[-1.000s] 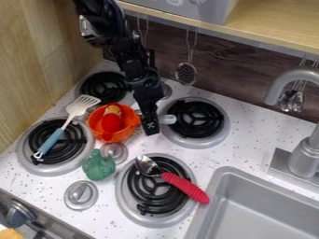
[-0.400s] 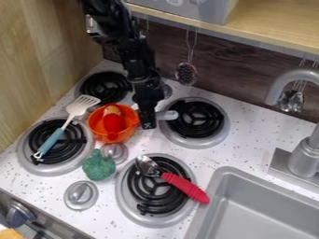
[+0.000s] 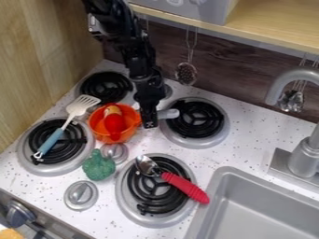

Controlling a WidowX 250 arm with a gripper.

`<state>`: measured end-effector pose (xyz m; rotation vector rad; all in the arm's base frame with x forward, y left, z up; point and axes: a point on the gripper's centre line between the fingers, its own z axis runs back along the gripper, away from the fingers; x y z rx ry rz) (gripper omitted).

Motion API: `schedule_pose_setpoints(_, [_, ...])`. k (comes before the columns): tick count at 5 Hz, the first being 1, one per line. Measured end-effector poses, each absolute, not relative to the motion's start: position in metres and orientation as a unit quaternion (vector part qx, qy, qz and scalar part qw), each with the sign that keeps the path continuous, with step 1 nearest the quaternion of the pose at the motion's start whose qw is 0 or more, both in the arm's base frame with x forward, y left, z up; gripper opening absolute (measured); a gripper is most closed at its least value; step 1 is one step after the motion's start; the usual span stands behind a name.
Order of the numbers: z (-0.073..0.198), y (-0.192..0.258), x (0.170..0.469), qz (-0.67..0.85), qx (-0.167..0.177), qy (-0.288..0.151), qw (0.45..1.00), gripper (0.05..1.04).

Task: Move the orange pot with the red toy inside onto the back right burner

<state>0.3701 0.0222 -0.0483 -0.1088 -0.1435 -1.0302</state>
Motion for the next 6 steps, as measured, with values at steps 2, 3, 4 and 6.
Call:
schedule_pose_setpoints(2, [-0.041, 0.007, 0.366, -0.615, -0.035, -0.010, 0.787, 0.368])
schedule_pose_setpoints(3, [-0.045, 0.012, 0.362, -0.659, -0.012, 0.013, 0.752, 0.364])
schedule_pose_setpoints(4, [-0.045, 0.008, 0.356, -0.682, 0.014, 0.002, 0.732, 0.364])
schedule_pose_setpoints(6, [-0.050, 0.021, 0.353, -0.715, 0.060, -0.029, 0.696, 0.364])
